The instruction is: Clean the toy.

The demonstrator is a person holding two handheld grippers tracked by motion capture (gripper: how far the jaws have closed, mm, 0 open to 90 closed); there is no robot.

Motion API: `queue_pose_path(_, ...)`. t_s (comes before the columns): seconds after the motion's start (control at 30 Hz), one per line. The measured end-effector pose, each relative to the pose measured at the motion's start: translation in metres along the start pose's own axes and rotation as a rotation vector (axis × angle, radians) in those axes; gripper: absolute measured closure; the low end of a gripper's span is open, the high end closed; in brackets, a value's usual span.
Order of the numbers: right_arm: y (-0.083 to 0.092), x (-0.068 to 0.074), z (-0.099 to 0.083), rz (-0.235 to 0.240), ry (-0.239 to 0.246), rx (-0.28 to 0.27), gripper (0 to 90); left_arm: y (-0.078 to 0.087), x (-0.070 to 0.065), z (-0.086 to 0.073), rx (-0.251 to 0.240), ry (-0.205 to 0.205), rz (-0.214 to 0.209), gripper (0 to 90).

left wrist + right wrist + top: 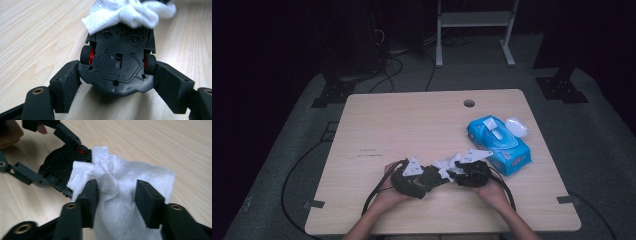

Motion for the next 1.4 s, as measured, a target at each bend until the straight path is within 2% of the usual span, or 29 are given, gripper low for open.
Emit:
queue_pose_path(0.07, 0.0, 0.002, -0.001, -0.019, 0.021, -0.002, 54.1, 0.0, 0.0, 0.0, 0.002, -0.007, 0.004, 24.0)
queue_pose_path(0.1, 0.0, 0.003, -0.001, -0.029, 0.031, 0.001, 58.5, 0.0, 0.0, 0.0, -0.001, 0.003, 0.0, 24.0)
queue_pose_path(0.13, 0.0, 0.006, 0.0, -0.018, 0.05, 0.002, 66.5, 0.0, 0.0, 0.0, 0.0, 0.001, 0.002, 24.0)
queue_pose_path(0.23, -0.002, 0.014, 0.0, -0.042, 0.096, 0.003, 70.4, 0.0, -0.001, 0.0, 0.003, -0.014, 0.014, 24.0)
queue_pose_path(0.3, -0.002, 0.014, 0.0, -0.036, 0.086, 0.002, 71.6, 0.0, 0.0, 0.0, 0.002, -0.004, 0.006, 24.0)
queue_pose_path(0.37, -0.001, 0.01, 0.0, -0.016, 0.053, -0.006, 76.1, 0.0, 0.0, 0.0, 0.001, -0.01, 0.009, 24.0)
queue_pose_path(0.4, 0.0, 0.009, 0.0, 0.059, 0.012, -0.017, 82.3, 0.0, 0.0, 0.0, -0.002, 0.0, 0.002, 24.0)
queue_pose_path(0.43, -0.001, 0.01, 0.0, 0.08, -0.002, -0.019, 82.5, 0.0, 0.0, 0.0, -0.001, -0.002, 0.002, 24.0)
queue_pose_path(0.5, -0.005, 0.016, 0.001, 0.074, 0.041, -0.006, 83.5, -0.001, -0.001, 0.0, -0.003, -0.001, 0.002, 24.0)
queue_pose_path(0.53, -0.008, 0.021, 0.003, 0.104, 0.04, -0.004, 83.7, -0.001, -0.001, 0.001, -0.001, 0.001, 0.0, 24.0)
queue_pose_path(0.63, -0.021, 0.035, 0.009, 0.148, 0.069, 0.002, 84.1, -0.001, -0.002, 0.001, -0.002, -0.01, 0.006, 24.0)
queue_pose_path(0.77, -0.035, 0.05, 0.019, 0.185, 0.086, 0.002, 84.3, 0.0, -0.002, 0.0, 0.002, -0.015, 0.001, 24.1)
queue_pose_path(0.83, -0.038, 0.051, 0.022, 0.174, 0.099, 0.006, 84.2, 0.0, -0.002, 0.001, 0.003, -0.01, -0.002, 24.0)
queue_pose_path(0.93, -0.034, 0.042, 0.022, 0.128, 0.108, 0.015, 84.4, 0.0, -0.002, 0.001, 0.004, -0.007, -0.004, 24.0)
queue_pose_path(1.0, -0.026, 0.031, 0.018, 0.079, 0.095, 0.016, 84.5, 0.0, -0.001, 0.001, 0.001, 0.017, -0.03, 24.0)
queue_pose_path(1.07, -0.018, 0.022, 0.015, 0.055, 0.065, 0.012, 84.6, -0.001, -0.002, 0.002, -0.002, 0.015, -0.031, 24.0)
queue_pose_path(1.13, -0.018, 0.022, 0.014, 0.061, 0.059, 0.008, 84.6, -0.002, -0.002, 0.003, 0.001, 0.003, -0.027, 24.0)
queue_pose_path(1.3, -0.04, 0.041, 0.027, 0.123, 0.094, 0.005, 84.6, -0.001, -0.003, 0.003, 0.007, -0.009, -0.016, 24.0)
queue_pose_path(1.4, -0.047, 0.045, 0.031, 0.121, 0.113, 0.014, 84.5, 0.0, -0.002, 0.001, 0.008, -0.006, -0.01, 24.1)
Point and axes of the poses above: each handheld gripper's, and its own axes: y roughly backward along the jaws, z roughly out of its top, x roughly to its left, the point moved 4 cm from there along -y, roughly forward along the jaws, and after that the axes turned 11 degrees about z, right-handed, at the moved point
